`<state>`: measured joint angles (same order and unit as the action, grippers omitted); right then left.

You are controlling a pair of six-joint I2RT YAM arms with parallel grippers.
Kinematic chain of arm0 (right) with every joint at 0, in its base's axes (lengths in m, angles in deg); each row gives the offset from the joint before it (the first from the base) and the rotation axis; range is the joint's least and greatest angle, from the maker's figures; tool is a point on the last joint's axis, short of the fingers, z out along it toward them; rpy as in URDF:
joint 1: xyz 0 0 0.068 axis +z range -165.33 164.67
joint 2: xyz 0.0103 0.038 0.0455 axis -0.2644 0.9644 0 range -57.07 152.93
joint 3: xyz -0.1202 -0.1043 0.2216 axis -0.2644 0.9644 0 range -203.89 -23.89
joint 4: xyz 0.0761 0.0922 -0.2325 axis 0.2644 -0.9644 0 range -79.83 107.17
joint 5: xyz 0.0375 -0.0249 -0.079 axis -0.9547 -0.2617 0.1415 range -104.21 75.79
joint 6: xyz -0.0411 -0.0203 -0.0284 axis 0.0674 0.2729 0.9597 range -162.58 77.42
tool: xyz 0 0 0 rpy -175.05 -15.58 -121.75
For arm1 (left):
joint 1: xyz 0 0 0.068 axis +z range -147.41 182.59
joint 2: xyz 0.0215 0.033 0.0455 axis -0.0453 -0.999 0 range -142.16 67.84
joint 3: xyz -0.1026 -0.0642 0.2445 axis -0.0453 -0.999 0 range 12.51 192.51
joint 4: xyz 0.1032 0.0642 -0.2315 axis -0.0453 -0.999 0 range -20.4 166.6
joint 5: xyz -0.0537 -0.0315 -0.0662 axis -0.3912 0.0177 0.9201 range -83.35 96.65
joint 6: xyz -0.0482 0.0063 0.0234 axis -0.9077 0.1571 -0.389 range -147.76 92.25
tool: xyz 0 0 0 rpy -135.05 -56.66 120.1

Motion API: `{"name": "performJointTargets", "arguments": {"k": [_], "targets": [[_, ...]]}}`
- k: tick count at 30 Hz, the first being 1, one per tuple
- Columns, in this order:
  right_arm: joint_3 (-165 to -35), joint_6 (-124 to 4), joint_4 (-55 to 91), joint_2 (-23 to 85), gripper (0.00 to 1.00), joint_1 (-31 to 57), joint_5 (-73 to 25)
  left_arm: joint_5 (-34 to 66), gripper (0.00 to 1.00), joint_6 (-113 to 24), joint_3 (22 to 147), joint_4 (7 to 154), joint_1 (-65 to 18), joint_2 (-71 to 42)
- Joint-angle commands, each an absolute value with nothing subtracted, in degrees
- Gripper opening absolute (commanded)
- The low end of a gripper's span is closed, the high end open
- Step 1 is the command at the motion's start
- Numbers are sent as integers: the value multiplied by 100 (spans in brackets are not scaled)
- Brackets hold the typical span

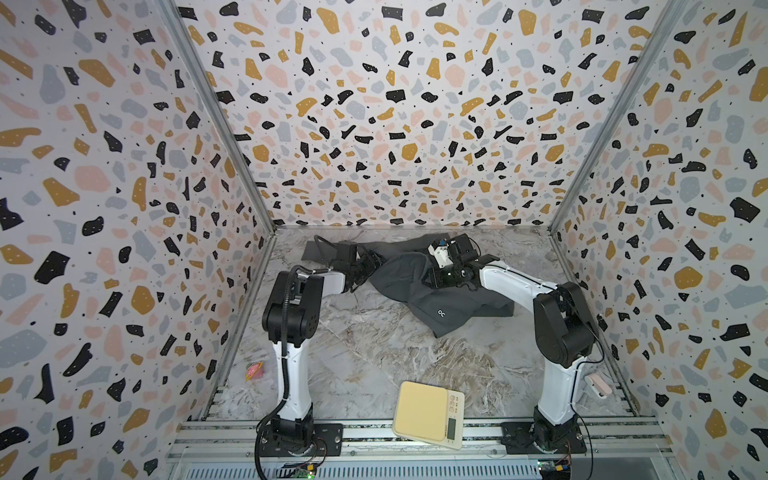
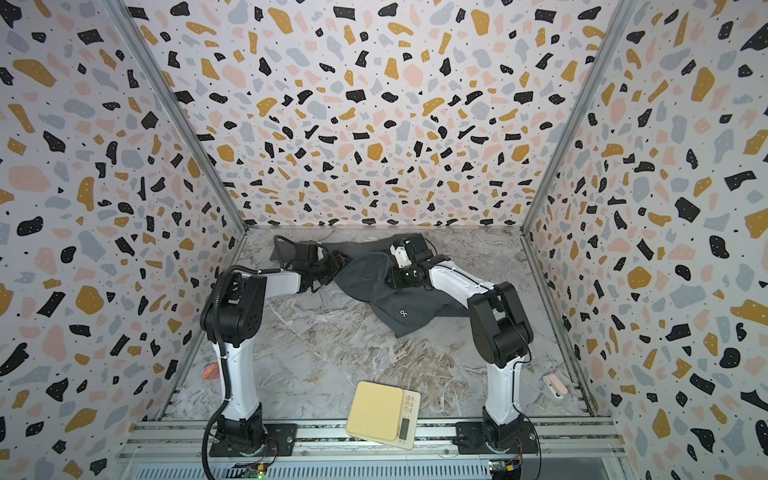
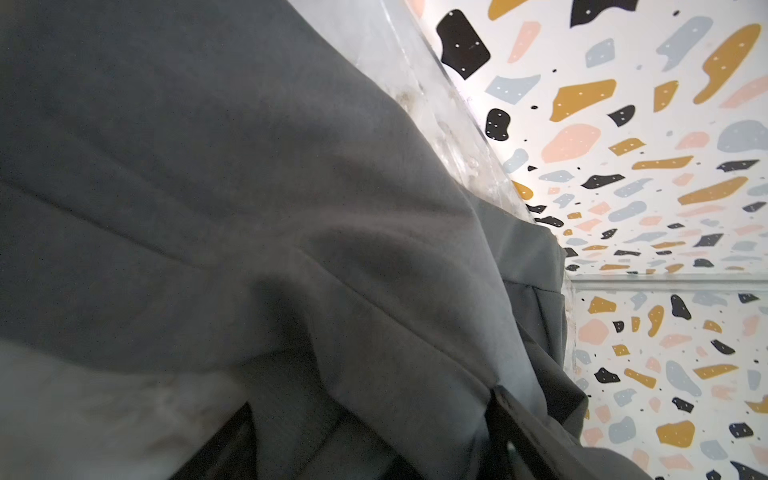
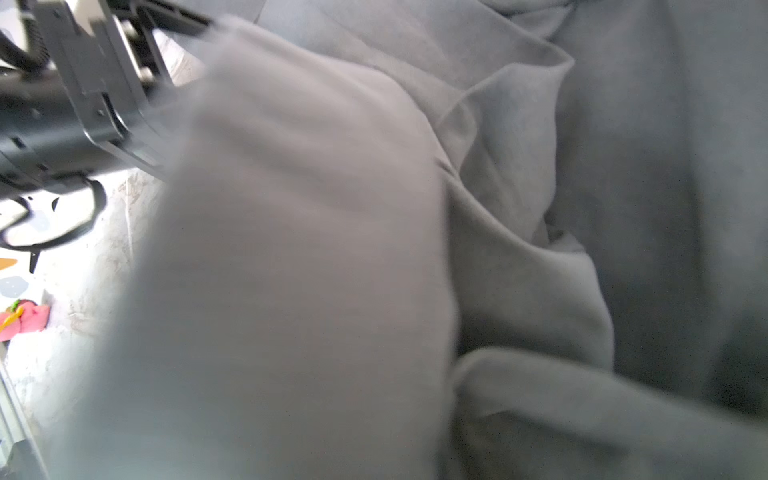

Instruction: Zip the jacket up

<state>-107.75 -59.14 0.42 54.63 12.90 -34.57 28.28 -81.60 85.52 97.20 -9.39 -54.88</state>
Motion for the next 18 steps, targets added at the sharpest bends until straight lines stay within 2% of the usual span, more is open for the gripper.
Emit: {"name": "performJointTargets", "arguments": {"k": [1,2,4,6,11,18], "targets": [[-11278,-5776,-22,5280,7,1304,-3518,3732,64,-8809,8589,11204,-991,-5556],[-11415,-5684,-193,5241,0,1294,-3389,3879,55,-8898,8557,11456,-965,-5499],[-11647,-5501,-499,5085,0,1293,-3161,4081,37,-9027,8461,11936,-920,-5264],[-11776,-5332,-746,4756,0,1283,-2864,4159,2,-8850,8446,11928,-901,-4860],[-11873,-5001,-1066,3644,0,1278,-2097,3759,0,-7700,8501,10685,-918,-3496],[-11944,-4703,-911,1947,0,1224,-980,3131,0,-7003,8718,9441,-934,-1748]]}}
